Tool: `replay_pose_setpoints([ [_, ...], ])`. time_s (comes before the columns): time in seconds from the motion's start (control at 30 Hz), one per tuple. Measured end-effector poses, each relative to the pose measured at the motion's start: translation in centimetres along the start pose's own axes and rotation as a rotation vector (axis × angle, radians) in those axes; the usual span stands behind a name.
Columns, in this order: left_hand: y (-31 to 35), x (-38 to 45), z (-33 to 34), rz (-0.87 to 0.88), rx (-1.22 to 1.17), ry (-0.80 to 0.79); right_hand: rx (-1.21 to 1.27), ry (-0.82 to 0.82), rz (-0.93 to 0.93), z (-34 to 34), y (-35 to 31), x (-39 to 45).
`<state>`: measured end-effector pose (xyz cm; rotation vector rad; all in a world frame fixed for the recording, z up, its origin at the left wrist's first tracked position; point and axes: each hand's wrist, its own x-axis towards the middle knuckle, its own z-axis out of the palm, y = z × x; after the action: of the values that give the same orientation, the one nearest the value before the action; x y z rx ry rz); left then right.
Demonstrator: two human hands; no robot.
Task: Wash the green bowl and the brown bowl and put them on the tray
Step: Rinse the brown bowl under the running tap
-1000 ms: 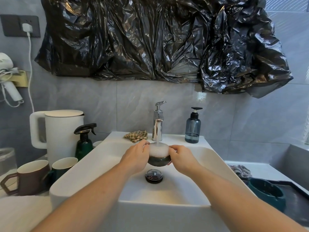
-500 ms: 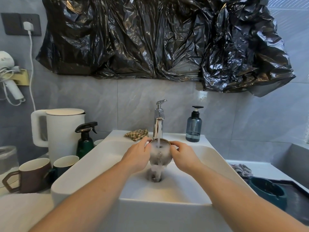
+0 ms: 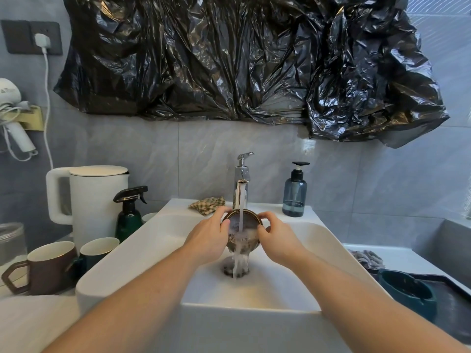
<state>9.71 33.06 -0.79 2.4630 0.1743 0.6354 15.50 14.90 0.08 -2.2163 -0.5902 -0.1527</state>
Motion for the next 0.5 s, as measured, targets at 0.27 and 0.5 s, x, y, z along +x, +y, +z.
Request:
replay_pose_setpoints([
  [0.27, 0.05, -0.11, -0.03, 0.01, 0.014, 0.018, -0.023, -0.047, 0.02, -0.23, -0.37, -0.33],
  [0.5, 0.11, -0.1, -0.25, -0.034, 0.041, 0.005, -0.005, -0.05, 0.048, -0.12, -0.27, -0.29],
])
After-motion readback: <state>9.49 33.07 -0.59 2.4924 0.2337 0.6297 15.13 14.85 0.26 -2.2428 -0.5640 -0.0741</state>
